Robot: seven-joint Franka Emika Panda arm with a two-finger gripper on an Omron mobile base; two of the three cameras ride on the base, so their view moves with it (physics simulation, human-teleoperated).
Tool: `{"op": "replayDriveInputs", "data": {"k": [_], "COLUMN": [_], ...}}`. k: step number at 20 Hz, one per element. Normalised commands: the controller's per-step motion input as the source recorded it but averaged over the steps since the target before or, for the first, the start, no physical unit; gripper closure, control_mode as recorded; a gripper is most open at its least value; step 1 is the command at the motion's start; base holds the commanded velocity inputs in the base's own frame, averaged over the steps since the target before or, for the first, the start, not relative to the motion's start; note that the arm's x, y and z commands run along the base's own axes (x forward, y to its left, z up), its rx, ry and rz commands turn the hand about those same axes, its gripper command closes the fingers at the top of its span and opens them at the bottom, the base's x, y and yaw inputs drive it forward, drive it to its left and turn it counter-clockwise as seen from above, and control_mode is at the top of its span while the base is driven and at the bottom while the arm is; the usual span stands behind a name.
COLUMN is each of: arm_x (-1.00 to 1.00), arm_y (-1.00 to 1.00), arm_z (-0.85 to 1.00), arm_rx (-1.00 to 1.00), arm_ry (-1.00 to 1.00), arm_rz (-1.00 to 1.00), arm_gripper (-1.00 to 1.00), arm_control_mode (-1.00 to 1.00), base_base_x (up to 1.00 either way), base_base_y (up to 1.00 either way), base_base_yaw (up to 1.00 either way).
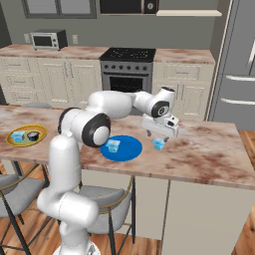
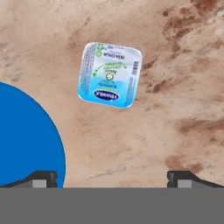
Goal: Place two yogurt containers on each plate.
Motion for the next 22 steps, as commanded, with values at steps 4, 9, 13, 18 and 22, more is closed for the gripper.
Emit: {"op": "replayDriveInputs", "data": {"k": [4,9,13,18,22], "arm_x": [0.26,0.27,0.23,0.19,0.19], "arm_y": [-0.01,-0.01,-0.05,-0.08,-0.08], "arm_z": [-0.14,-0.17,-0.17,-0.25,-0.24], "arm_rx": [0.0,0.0,0.0,0.0,0.0], "arm_ry": [0.0,0.0,0.0,0.0,0.0], "arm_rz": [-0.14,-0.13,-0.13,-0.09,-0.07], "arm_gripper": [-1.0,-1.0,-1.0,-1.0,-1.0], "arm_control_mode": [-1.0,-1.0,-1.0,-1.0,-1.0], "base_base_x": [0.0,0.0,0.0,0.0,0.0], "base_base_y": [0.0,0.0,0.0,0.0,0.0], "base_base_yaw": [0.0,0.0,0.0,0.0,0.0]}}
